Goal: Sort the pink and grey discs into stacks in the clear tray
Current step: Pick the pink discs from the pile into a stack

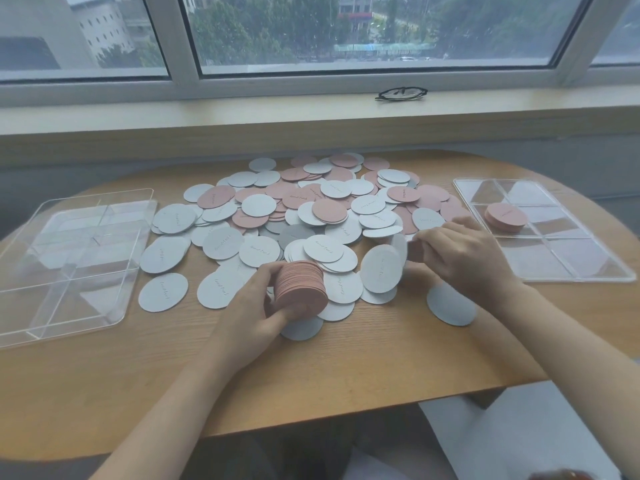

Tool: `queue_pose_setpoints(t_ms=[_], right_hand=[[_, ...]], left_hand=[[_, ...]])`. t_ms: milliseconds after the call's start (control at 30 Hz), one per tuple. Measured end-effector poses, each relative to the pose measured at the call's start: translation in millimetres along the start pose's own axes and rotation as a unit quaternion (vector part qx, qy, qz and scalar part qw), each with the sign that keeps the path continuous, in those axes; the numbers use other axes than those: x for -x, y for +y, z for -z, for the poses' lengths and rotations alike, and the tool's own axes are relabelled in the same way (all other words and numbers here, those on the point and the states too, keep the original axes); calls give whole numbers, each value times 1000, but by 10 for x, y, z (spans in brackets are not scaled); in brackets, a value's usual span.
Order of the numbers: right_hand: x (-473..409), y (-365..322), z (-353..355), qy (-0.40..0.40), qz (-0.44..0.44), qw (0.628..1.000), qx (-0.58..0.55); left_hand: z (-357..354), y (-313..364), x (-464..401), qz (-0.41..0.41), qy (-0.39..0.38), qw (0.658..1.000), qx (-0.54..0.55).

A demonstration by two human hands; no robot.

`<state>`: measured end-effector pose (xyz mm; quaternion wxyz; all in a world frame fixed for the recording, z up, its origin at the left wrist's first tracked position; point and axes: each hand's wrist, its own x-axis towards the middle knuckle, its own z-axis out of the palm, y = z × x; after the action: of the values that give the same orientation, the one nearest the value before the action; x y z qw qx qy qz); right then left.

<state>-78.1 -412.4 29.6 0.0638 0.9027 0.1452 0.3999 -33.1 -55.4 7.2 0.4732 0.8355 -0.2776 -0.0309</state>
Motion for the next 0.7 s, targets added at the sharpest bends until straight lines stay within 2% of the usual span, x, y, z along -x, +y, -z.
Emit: queue_pose_setpoints(t_ms=[233,300,367,500,700], right_hand=[[-386,-327,272,148,-135,979,-18],[-481,-498,299,146,-151,976,-64],[-556,-709,299,97,-183,960,-190],[-610,-1121,146,-17,-287,871,-400],[-620,-1392,-28,-62,-341,737,-580]], left_hand=[[-2,-17,-4,1,1,1000,2],[2,-15,-6,5,-1,1000,5],[4,-16,-6,7,-3,1000,9],[3,-1,3,14,-1,1000,22],[-1,-22,-7,17,6,999,39]])
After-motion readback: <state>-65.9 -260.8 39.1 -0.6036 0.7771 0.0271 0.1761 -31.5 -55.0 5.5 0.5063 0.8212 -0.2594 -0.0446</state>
